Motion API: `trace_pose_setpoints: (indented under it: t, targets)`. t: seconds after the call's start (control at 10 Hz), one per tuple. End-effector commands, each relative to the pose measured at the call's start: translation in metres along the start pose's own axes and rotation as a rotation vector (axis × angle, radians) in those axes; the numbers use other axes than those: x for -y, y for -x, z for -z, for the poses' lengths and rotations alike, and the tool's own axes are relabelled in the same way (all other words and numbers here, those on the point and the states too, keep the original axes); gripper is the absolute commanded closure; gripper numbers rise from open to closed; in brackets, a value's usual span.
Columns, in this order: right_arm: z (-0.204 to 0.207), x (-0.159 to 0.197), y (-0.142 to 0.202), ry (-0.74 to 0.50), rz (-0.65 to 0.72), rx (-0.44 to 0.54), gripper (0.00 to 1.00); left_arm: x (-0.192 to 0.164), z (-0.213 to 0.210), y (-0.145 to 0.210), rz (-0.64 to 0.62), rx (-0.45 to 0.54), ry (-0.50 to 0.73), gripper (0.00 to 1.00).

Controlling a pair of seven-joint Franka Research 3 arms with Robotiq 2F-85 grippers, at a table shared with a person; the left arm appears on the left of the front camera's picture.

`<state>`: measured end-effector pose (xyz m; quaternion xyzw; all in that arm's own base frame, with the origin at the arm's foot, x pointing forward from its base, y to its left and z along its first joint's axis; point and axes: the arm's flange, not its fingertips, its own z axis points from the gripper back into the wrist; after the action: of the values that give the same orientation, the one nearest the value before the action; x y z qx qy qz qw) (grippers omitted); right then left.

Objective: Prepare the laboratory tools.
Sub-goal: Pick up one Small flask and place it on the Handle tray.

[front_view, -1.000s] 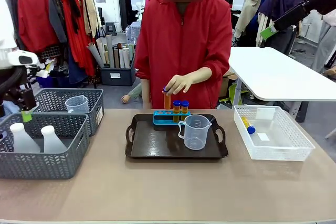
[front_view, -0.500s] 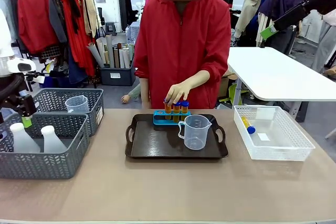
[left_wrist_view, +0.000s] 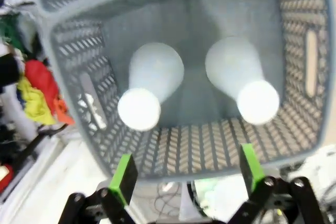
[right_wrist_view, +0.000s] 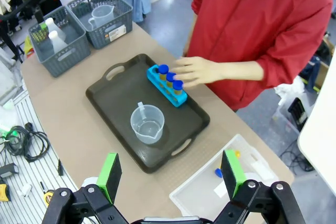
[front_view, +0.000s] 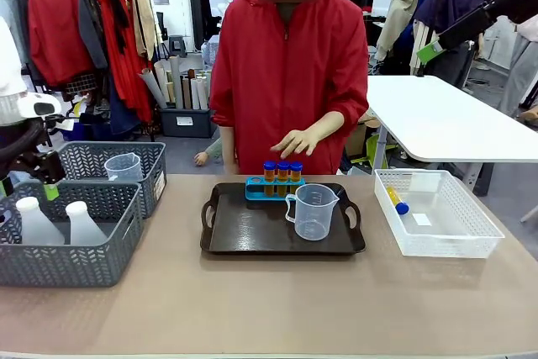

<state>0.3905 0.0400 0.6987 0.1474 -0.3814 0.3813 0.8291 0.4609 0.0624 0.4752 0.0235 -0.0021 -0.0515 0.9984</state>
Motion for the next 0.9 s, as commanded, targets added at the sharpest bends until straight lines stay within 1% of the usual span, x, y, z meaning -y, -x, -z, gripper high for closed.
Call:
trace_pose_setpoints:
  t: [0.0,0.1,0.2,0.3,0.5,0.6,0.8]
  targets:
    - [-0.001,0.000,-0.001,-0.010,-0.004,0.009,0.00,-0.010,0.019,-0.004,-0.118,0.102,-0.058,0.00]
    - [-0.001,0.000,-0.001,-0.010,-0.004,0.009,0.00,-0.014,0.025,-0.008,-0.181,0.127,-0.082,0.00]
    - [-0.001,0.000,-0.001,-0.010,-0.004,0.009,0.00,-0.024,0.029,-0.015,-0.208,0.146,-0.103,0.00]
    - [-0.001,0.000,-0.001,-0.010,-0.004,0.009,0.00,-0.034,0.029,-0.018,-0.238,0.152,-0.096,0.00]
    - [-0.001,0.000,-0.001,-0.010,-0.004,0.009,0.00,-0.046,0.041,-0.021,-0.273,0.104,-0.038,0.00]
    - [-0.001,0.000,-0.001,-0.010,-0.004,0.009,0.00,-0.049,0.042,-0.018,-0.270,0.083,-0.028,0.00]
    - [-0.001,0.000,-0.001,-0.010,-0.004,0.009,0.00,-0.052,0.038,-0.017,-0.270,0.080,0.001,0.00]
